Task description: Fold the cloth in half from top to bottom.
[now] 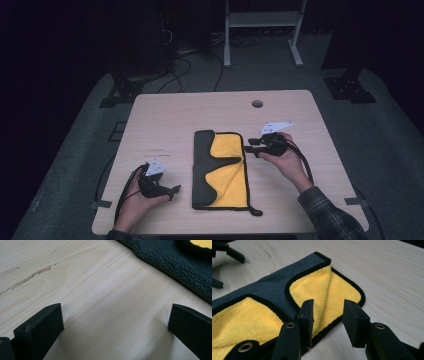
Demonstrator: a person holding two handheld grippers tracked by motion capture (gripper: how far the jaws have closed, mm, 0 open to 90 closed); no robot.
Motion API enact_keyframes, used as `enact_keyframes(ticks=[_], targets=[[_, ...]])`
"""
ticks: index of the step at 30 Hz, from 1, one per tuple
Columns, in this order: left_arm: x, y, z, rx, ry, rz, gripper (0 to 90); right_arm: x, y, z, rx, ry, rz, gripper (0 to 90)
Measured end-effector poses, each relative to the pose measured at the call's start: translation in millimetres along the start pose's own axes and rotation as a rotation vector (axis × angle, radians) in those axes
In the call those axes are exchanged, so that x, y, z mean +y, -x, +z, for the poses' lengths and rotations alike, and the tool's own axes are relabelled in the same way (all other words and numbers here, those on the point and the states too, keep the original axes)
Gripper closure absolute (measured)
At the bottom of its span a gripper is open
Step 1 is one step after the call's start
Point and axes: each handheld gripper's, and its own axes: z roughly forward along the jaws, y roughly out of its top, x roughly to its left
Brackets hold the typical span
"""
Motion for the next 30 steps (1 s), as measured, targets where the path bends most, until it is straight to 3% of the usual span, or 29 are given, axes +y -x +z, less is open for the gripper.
enact_keyframes(ticks=[13,30], targets=[[0.4,-0.5,0.1,0.003,-0.003,0.003,0.0,18.0,-20.1,39.9,0.08,-0.037,-0.045,63.2],[0.3,-0.4,0.2,0.003,-0.003,0.001,0.0,33.5,-43.0,88.1,0.143,-0.056,-0.075,65.1]])
